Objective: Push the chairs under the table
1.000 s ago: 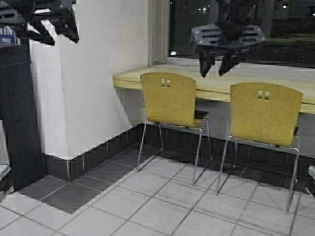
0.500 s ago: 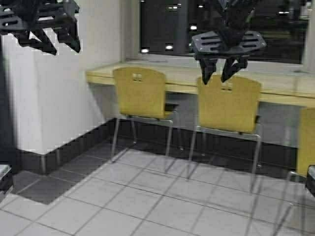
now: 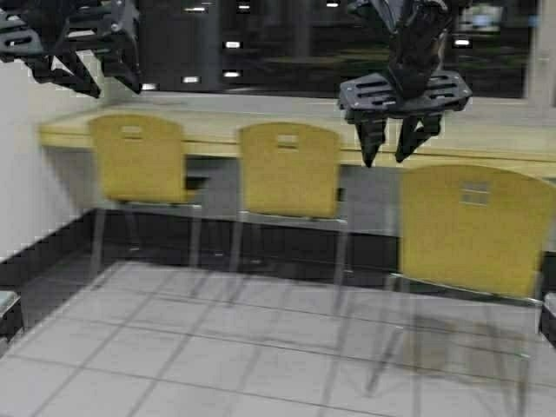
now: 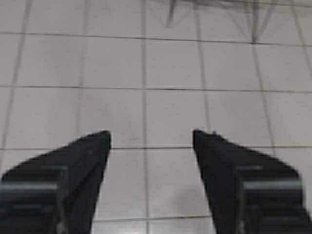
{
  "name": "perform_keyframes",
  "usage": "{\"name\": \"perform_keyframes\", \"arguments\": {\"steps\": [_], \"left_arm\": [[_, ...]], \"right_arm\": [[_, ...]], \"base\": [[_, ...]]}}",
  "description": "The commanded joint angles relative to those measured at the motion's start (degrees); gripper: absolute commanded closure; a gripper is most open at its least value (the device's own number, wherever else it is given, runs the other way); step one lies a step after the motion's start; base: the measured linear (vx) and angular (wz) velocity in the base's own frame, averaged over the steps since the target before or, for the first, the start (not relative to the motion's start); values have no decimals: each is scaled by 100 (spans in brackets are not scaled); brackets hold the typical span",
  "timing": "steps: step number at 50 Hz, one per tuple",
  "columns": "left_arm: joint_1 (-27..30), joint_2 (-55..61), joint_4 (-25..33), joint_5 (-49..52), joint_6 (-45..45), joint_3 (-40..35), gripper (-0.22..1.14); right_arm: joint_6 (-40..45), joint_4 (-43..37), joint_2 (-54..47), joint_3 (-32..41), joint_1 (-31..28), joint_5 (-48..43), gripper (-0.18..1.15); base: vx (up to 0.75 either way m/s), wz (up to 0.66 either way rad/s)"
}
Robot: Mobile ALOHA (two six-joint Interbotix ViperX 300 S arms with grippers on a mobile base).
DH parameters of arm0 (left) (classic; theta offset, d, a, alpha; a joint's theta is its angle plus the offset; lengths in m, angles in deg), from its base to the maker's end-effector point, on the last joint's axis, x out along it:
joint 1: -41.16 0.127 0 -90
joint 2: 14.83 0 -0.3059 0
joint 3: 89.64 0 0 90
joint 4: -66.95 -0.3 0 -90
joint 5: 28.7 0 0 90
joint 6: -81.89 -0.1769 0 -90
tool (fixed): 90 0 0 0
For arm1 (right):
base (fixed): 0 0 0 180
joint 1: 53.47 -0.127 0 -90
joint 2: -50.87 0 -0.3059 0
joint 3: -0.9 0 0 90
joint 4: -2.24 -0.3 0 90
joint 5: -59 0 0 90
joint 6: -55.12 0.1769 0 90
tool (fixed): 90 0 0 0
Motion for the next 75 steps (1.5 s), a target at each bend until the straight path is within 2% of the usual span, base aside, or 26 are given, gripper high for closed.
{"name": "perform_keyframes", "arguments": {"steps": [1, 19, 43, 75], "left_arm": [[0, -9, -18, -26, 18, -105, 3], [-9, 97, 9, -26, 44, -123, 3], [-9, 97, 18, 97, 79, -167, 3], [-9, 334, 18, 176, 70, -185, 3]], "right_arm": [[0, 0, 35, 123, -26, 9, 14], [35, -9, -26, 158, -44, 9, 14], [114, -9, 9, 193, -44, 114, 14], [264, -26, 1037, 176, -141, 9, 14]], "base": [[-8, -47], [-5, -42], [5, -20], [24, -7]]}}
